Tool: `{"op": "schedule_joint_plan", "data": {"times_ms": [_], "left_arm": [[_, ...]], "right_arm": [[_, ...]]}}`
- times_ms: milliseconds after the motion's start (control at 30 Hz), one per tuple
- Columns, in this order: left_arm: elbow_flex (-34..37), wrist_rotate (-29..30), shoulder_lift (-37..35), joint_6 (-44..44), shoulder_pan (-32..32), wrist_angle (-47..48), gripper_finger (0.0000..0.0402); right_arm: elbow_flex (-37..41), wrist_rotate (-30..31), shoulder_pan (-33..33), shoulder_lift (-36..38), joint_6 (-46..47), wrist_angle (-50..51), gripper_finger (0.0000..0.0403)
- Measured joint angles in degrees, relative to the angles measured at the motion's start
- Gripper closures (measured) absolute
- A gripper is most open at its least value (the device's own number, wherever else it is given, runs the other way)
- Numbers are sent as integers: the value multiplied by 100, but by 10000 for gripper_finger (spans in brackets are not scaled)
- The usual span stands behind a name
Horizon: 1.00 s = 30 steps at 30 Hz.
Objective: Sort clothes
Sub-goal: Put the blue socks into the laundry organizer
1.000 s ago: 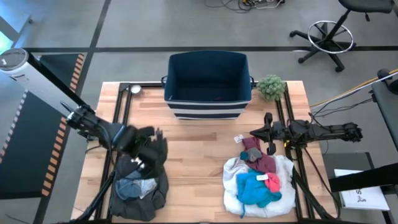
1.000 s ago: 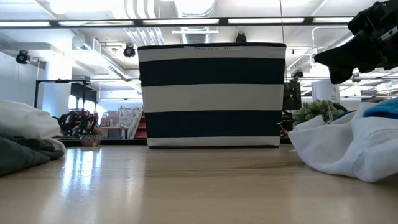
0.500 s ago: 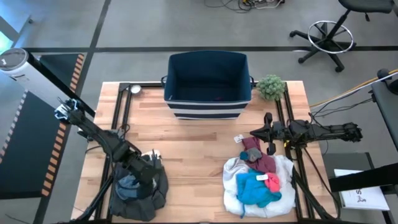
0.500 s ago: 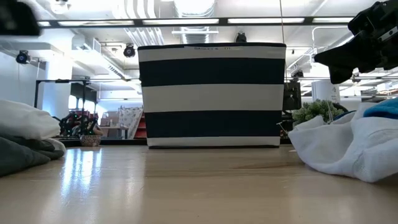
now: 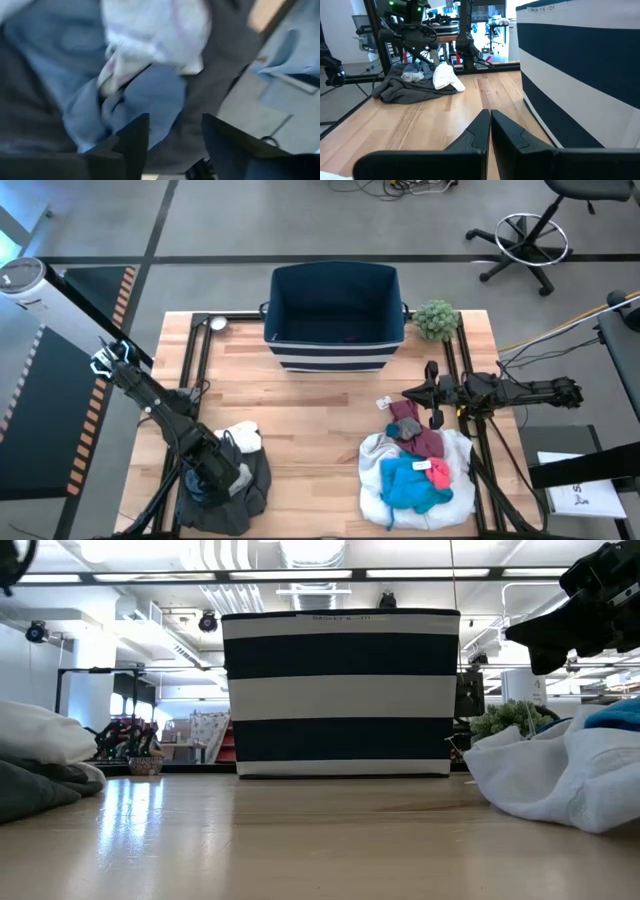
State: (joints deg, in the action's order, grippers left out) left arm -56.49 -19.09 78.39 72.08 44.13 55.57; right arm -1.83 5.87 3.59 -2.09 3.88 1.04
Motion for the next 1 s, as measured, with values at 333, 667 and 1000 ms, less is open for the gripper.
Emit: {"op": "schedule_joint_plan", "data": {"times_ms": [333, 667, 1000], "left_arm": [[0, 54, 202, -73, 209, 658, 148], [0, 13, 985, -792, 206, 754, 202], [-189, -1168, 942, -1295, 171, 773, 387]], "right_arm": [[0, 0, 0, 1, -1, 0, 403], [-1, 0, 0, 1, -1, 0, 403], [-1, 0, -1, 0, 0, 0, 403]]}}
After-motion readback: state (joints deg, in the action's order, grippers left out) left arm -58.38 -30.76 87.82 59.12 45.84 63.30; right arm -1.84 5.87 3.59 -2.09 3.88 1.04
